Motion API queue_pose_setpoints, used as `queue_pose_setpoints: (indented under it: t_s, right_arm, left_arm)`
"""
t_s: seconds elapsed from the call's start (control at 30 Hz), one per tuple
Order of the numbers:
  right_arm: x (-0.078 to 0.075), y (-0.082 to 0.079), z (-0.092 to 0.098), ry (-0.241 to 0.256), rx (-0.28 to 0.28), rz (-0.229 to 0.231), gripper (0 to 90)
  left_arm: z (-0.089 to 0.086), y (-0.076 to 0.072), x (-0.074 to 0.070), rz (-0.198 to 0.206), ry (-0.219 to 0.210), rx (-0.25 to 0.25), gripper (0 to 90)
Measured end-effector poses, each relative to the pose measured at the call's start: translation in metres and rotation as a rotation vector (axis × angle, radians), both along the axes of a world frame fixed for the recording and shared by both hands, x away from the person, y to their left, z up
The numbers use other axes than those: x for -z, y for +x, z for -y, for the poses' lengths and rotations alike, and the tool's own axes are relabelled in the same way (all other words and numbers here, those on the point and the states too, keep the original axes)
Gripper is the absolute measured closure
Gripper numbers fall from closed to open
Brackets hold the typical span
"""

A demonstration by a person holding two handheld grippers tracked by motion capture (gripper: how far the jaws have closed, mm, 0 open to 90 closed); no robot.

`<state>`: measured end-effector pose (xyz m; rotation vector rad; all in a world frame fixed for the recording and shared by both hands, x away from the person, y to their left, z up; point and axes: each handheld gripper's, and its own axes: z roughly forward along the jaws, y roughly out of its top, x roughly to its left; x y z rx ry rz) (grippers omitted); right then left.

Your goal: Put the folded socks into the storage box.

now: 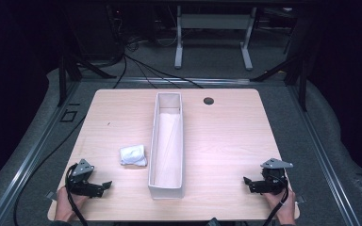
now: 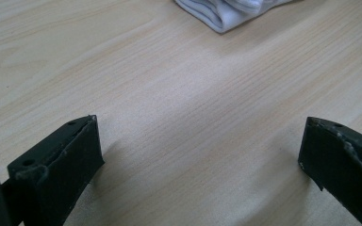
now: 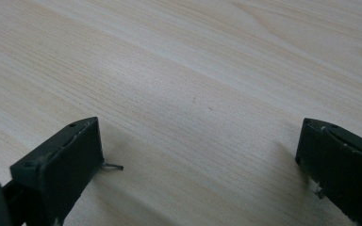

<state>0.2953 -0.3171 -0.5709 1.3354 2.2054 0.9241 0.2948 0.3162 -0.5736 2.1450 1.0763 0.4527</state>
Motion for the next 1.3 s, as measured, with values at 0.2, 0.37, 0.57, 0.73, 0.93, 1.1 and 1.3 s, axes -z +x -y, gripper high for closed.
queue_pose_setpoints:
  t_s: [0.2,0.37,0.57,0.73,0.93,1.1,1.3]
  right_arm:
    - [0.000,0.000,0.000,0.001,0.000,0.000,0.6]
    - [0.000,0.000,0.000,0.001,0.002,0.002,0.6]
    - [0.000,0.000,0.000,0.001,0.002,0.002,0.6]
    - [0.000,0.000,0.000,0.001,0.003,0.002,0.7]
    - [0.000,0.000,0.000,0.001,0.002,0.002,0.7]
    - [0.000,0.000,0.000,0.001,0.002,0.002,0.7]
    - [0.000,0.000,0.000,0.002,0.002,0.002,0.9]
  left_arm:
    - [0.000,0.001,-0.001,-0.010,0.008,0.016,0.0]
    - [-0.001,0.002,-0.009,-0.039,0.027,0.046,0.0]
    - [0.000,0.007,-0.031,-0.044,0.055,0.083,0.0]
    - [0.005,0.012,-0.046,-0.051,0.081,0.110,0.0]
    - [0.014,0.023,-0.062,-0.063,0.123,0.155,0.1]
    - [0.020,0.031,-0.074,-0.057,0.142,0.172,0.1]
    - [0.027,0.040,-0.083,-0.073,0.165,0.191,0.1]
